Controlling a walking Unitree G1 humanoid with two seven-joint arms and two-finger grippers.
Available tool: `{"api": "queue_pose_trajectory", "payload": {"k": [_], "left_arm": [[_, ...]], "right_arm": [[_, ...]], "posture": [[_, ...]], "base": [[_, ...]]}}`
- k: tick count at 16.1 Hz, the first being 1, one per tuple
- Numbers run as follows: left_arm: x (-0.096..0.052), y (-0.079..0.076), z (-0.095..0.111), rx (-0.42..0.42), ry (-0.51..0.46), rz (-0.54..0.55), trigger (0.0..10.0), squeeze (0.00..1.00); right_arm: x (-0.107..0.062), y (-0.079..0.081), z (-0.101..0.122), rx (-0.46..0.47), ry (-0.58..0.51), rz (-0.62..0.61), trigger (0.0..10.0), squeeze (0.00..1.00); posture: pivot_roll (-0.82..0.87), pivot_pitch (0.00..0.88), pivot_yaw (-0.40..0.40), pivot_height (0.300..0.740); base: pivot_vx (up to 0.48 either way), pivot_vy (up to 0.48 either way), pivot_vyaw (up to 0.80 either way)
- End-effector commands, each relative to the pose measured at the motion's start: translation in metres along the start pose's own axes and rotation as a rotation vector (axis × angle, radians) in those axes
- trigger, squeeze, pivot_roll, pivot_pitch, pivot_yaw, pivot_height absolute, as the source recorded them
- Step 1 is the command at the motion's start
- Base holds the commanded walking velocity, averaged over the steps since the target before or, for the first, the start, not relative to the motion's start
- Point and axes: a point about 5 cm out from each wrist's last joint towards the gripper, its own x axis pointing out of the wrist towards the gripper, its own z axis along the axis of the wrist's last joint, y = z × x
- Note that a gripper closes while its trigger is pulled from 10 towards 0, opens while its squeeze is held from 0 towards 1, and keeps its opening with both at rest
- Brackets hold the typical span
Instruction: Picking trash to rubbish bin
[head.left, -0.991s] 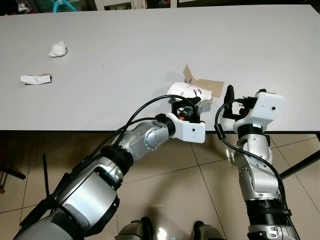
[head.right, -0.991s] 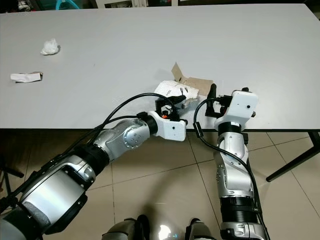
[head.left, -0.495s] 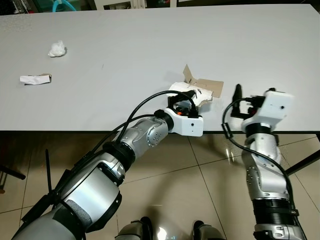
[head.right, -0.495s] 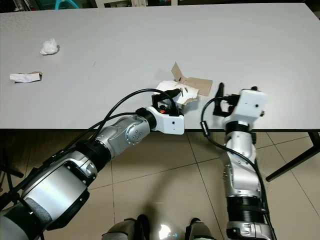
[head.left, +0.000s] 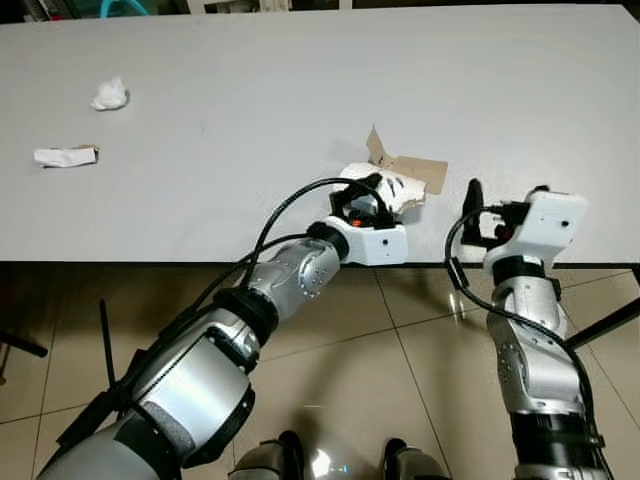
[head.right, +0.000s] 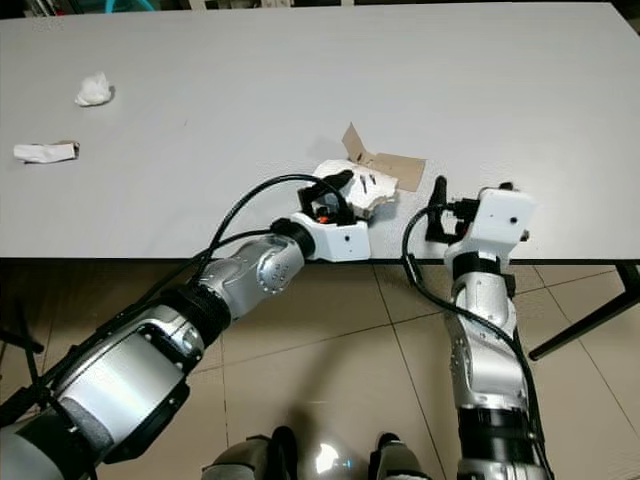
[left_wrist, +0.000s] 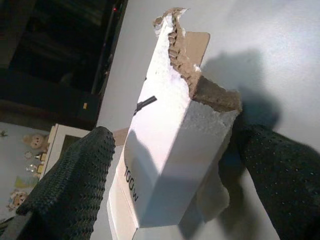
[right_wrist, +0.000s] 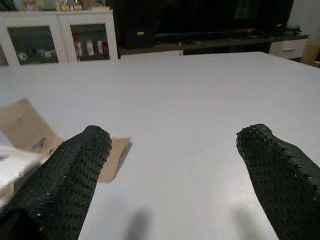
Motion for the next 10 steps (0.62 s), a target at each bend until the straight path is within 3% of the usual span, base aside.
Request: {"api": "queue_pose_trajectory", "payload": {"k": [1, 6, 10], "left_arm": [[-0.006, -0.015, -0.011, -0.009, 0.061, -0.044, 10.0, 0.00], [-0.006, -0.013, -0.012, -0.016, 0.063, -0.032, 10.0, 0.00], [-0.006, -0.013, -0.012, -0.015, 0.065, -0.036, 10.0, 0.00]], "right_arm": [[-0.005, -0.010, -0.001, -0.002, 0.031, 0.003, 10.0, 0.00], [-0.015, -0.023, -0.001, -0.054, 0.138, 0.138, 10.0, 0.00], [-0.028, -0.019, 0.001, -0.046, 0.257, 0.329, 10.0, 0.00]], "posture": [[-0.13, 0.239, 0.059, 0.740], [-0.14, 0.246, 0.050, 0.740], [-0.15, 0.249, 0.051, 0.740]], "base": [[0.000, 0.000, 0.00], [0.000, 0.000, 0.00], [0.000, 0.000, 0.00]]}}
